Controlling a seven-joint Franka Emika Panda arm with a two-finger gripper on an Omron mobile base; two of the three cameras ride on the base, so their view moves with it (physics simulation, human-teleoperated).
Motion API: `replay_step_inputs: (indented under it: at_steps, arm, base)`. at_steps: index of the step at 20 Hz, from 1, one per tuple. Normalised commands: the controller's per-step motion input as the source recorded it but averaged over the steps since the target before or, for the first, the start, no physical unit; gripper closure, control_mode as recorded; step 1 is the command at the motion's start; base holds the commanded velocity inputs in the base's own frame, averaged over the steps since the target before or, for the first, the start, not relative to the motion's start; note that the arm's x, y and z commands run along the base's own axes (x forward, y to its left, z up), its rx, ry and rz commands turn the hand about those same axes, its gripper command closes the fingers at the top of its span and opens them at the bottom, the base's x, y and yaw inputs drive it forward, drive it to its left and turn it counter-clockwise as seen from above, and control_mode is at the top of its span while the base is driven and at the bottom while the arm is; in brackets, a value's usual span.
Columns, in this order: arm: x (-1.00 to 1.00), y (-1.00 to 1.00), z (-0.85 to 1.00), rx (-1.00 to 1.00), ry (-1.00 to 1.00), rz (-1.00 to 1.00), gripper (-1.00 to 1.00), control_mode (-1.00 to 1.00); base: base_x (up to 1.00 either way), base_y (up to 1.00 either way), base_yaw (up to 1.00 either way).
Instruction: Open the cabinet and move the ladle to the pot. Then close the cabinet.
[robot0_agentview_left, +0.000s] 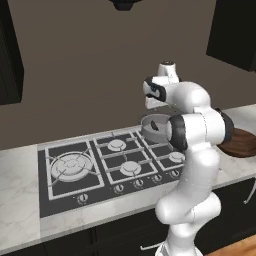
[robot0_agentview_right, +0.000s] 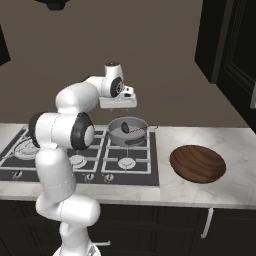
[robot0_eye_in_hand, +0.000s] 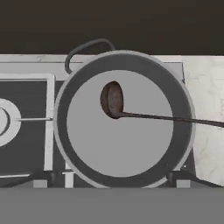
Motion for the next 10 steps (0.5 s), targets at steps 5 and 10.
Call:
replay_step_inputs:
  at_steps: [5, 10]
  arm:
    - [-0.97, 0.00, 0.80, 0.08, -0.26, -0.04, -1.00, -1.00]
    - [-0.78, 0.02, 0.92, 0.11, -0.21, -0.05, -1.00, -1.00]
  base:
    - [0.00, 0.00, 0.00]
    - [0.00, 0.00, 0.00]
